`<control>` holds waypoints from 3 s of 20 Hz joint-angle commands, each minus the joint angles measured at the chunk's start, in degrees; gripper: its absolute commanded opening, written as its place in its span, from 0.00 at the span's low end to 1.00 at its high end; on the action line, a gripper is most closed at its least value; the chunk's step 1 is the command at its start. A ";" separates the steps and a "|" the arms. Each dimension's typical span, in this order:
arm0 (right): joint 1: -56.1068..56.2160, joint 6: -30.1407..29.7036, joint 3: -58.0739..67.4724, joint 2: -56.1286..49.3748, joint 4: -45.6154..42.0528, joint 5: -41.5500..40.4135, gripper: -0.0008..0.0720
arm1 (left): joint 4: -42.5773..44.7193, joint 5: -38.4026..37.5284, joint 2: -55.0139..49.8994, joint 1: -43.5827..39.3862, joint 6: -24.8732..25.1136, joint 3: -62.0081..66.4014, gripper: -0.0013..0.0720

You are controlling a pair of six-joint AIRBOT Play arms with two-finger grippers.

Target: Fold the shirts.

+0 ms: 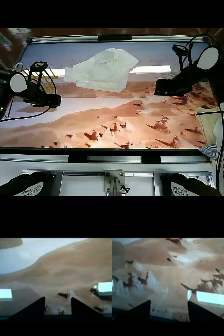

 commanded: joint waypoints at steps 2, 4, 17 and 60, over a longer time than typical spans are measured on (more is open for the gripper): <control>0.00 0.00 -0.02 0.04 0.00 0.00 0.81 | 0.00 0.02 -0.04 -0.02 0.00 -0.02 0.60; 0.00 0.00 -0.02 0.04 0.00 0.00 0.81 | 0.00 0.02 -0.04 -0.02 0.00 -0.02 0.60; 0.00 0.00 -0.02 0.04 0.00 -0.04 0.81 | 0.00 0.02 -0.04 -0.02 0.02 -0.02 0.60; 0.04 0.26 -0.33 -4.00 8.79 -5.84 0.81 | -29.92 31.67 -52.70 10.21 10.60 34.97 0.73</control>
